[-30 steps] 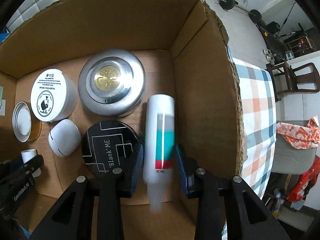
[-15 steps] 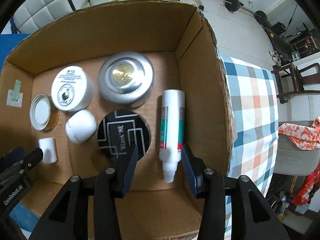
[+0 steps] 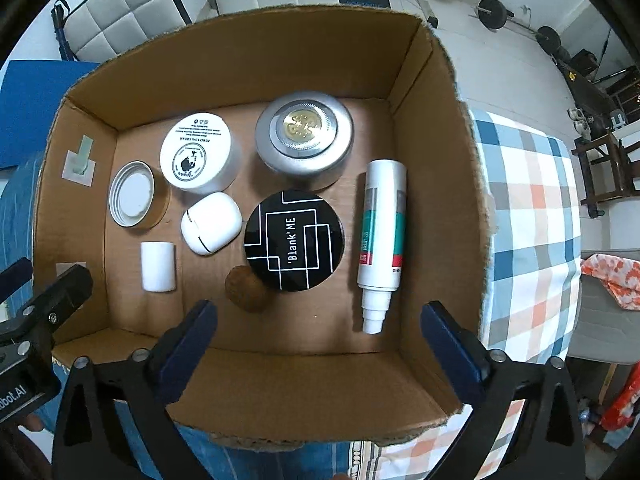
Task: Organize rigid objects
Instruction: 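Withdraw both open tools up from the box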
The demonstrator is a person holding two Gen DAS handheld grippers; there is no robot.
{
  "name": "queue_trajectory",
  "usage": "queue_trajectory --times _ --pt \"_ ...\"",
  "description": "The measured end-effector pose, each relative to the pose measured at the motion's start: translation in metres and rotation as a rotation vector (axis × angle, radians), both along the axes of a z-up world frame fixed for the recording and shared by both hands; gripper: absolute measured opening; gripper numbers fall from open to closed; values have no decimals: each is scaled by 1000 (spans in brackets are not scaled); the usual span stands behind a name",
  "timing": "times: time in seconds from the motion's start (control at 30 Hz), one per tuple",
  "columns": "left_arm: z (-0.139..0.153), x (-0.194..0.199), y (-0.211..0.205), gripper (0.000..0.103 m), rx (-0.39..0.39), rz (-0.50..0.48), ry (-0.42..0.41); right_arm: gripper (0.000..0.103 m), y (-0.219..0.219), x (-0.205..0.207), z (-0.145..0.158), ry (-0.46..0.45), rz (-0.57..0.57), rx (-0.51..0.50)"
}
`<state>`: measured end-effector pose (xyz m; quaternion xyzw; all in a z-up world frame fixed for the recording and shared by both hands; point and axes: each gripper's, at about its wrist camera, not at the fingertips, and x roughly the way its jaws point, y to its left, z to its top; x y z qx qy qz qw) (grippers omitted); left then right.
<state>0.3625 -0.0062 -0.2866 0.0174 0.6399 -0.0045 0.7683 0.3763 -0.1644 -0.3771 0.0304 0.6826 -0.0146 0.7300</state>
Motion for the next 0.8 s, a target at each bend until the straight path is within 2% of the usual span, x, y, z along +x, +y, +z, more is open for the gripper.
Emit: queue_trajectory --times 0.13,0.3,0.53,0.8 --pt "-5 -6 1 101 -7 16 -14 103 -4 -7 9 -17 -5 7" --pt "13 -25 -1 101 -24 36 -58 103 -10 -20 31 -61 -3 22" --pt "74 -83 -11 101 -29 29 -195 103 -16 -70 90 -204 -1 16" --pt "136 -155 -15 101 -23 15 -303 103 -27 -154 160 -317 13 61"
